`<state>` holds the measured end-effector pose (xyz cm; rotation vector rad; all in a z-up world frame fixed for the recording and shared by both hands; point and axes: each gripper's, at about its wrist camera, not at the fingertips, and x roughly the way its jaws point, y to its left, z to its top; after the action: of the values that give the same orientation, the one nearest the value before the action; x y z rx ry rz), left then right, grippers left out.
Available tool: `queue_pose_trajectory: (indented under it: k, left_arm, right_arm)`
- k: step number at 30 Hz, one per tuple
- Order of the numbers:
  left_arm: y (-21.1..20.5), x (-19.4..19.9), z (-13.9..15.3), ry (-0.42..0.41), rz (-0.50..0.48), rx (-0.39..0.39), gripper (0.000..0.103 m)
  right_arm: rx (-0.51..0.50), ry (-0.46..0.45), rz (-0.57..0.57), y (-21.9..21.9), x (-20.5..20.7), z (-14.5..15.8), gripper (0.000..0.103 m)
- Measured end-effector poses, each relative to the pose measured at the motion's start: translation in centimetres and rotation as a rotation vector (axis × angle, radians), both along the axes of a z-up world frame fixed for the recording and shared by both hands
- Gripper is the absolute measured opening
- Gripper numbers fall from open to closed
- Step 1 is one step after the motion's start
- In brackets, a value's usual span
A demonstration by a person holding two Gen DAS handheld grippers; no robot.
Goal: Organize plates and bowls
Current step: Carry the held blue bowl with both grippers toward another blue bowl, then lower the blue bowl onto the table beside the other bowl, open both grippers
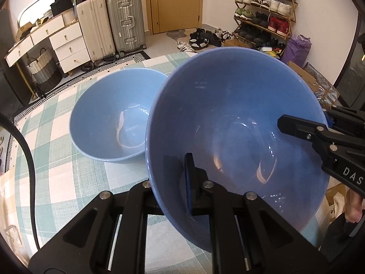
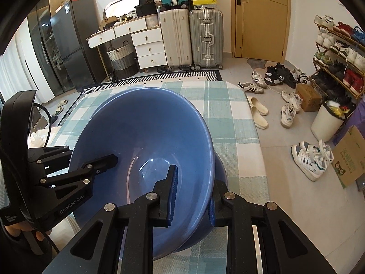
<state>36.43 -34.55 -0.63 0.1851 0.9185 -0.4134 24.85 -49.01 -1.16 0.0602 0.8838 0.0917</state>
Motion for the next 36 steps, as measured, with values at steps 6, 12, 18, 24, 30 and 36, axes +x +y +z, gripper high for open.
queue_pose_trajectory:
  k: [6, 12, 18, 24, 30, 36]
  left_arm:
    - [0.0, 0.1, -0.6, 0.002, 0.004, 0.006, 0.007]
    - [-0.6, 0.0, -1.1, -0.008, 0.006, 0.027, 0.007]
    - [-0.7, 0.0, -1.6, -0.012, 0.010, 0.034, 0.007]
    - [-0.8, -0.4, -1.9, -0.015, 0.027, 0.048, 0.007]
    - [-0.5, -0.5, -2.1, -0.009, 0.038, 0.039, 0.008]
    - [-0.1, 0.1, -2.4, 0.019, 0.036, 0.025, 0.010]
  right_arm:
    - [0.002, 0.010, 0.005, 0.0, 0.2, -0.6, 0.022]
    - [-0.014, 0.014, -0.004, 0.0, 0.4, -0.9, 0.022]
    - [-0.026, 0.022, -0.010, 0.1, 0.5, -1.6, 0.022]
    - [-0.020, 0.032, -0.007, 0.1, 0.1, -2.1, 0.022]
    - [-0.010, 0.034, -0.016, -0.3, 0.0, -2.4, 0.022]
    - [-0.009, 0.033, -0.019, -0.5, 0.1, -2.5, 0.022]
